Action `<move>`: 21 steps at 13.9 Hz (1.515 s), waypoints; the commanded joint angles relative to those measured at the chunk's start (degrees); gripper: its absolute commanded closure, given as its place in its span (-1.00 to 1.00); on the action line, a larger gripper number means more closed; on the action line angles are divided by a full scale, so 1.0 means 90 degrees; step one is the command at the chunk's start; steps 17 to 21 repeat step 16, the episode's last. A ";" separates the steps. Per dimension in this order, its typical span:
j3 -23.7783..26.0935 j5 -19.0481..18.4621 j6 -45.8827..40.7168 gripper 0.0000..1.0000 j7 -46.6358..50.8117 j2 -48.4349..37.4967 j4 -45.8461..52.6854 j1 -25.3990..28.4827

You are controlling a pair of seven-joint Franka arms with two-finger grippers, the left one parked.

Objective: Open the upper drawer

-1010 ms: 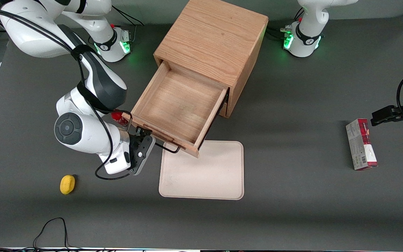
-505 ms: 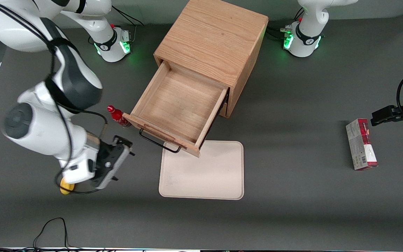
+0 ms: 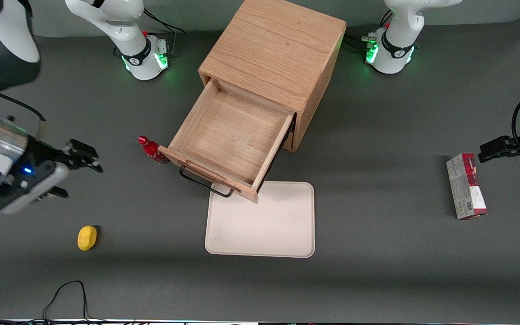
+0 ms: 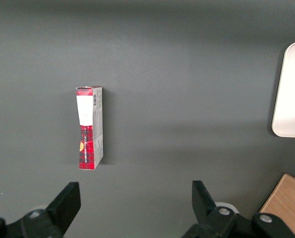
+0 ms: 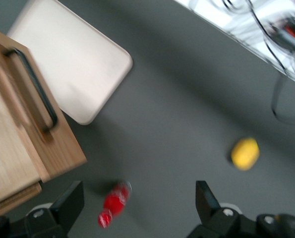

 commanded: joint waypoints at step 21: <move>-0.0851 0.0394 -0.0267 -1.00 0.2561 -0.2399 -0.2631 0.0020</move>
